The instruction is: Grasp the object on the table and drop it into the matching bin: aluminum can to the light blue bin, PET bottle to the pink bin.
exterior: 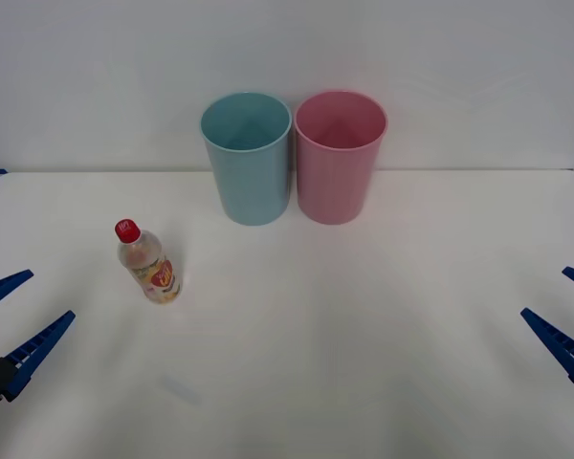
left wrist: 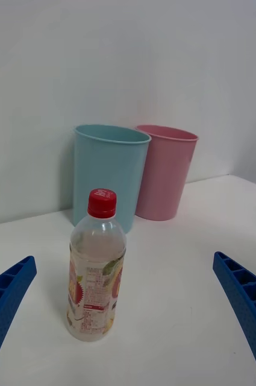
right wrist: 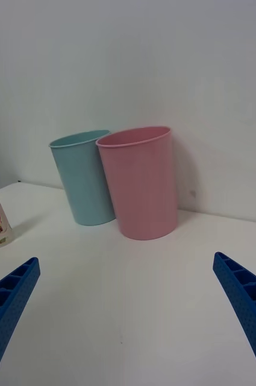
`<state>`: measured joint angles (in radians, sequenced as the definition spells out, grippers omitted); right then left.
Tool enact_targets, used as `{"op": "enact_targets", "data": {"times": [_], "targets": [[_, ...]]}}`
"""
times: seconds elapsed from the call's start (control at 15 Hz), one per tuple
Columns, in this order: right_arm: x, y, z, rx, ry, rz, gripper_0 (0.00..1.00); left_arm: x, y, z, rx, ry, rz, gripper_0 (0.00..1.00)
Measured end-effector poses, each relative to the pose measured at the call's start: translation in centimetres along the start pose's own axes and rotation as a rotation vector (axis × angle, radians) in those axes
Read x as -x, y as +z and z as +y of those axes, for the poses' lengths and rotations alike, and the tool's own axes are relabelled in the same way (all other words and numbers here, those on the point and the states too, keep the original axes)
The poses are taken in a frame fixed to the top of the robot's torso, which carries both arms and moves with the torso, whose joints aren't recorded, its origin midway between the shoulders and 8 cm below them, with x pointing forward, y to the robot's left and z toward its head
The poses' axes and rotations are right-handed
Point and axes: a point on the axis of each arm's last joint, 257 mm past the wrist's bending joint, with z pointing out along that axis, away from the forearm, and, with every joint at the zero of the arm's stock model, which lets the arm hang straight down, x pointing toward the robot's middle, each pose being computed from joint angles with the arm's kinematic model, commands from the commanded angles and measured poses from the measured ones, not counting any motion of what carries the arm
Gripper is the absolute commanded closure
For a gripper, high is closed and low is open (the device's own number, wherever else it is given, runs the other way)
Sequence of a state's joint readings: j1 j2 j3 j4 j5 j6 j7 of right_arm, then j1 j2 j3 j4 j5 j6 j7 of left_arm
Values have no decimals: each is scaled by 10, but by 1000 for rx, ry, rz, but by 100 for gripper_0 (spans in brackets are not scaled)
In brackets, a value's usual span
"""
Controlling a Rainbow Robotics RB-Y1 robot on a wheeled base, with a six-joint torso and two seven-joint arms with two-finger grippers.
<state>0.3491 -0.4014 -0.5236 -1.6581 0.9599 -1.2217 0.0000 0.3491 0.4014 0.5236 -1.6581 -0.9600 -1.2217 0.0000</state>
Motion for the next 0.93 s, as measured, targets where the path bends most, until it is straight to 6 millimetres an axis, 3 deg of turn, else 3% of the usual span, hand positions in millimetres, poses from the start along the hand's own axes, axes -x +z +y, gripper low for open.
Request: {"op": "enact_targets", "data": {"times": [0.53, 0.93], "targets": [[0, 0, 0, 0, 0, 0, 0, -7, -13, 11, 48, 2, 35, 0], [0, 0, 0, 0, 0, 0, 0, -43, -16, 25, 149, -16, 114, 0]]}}
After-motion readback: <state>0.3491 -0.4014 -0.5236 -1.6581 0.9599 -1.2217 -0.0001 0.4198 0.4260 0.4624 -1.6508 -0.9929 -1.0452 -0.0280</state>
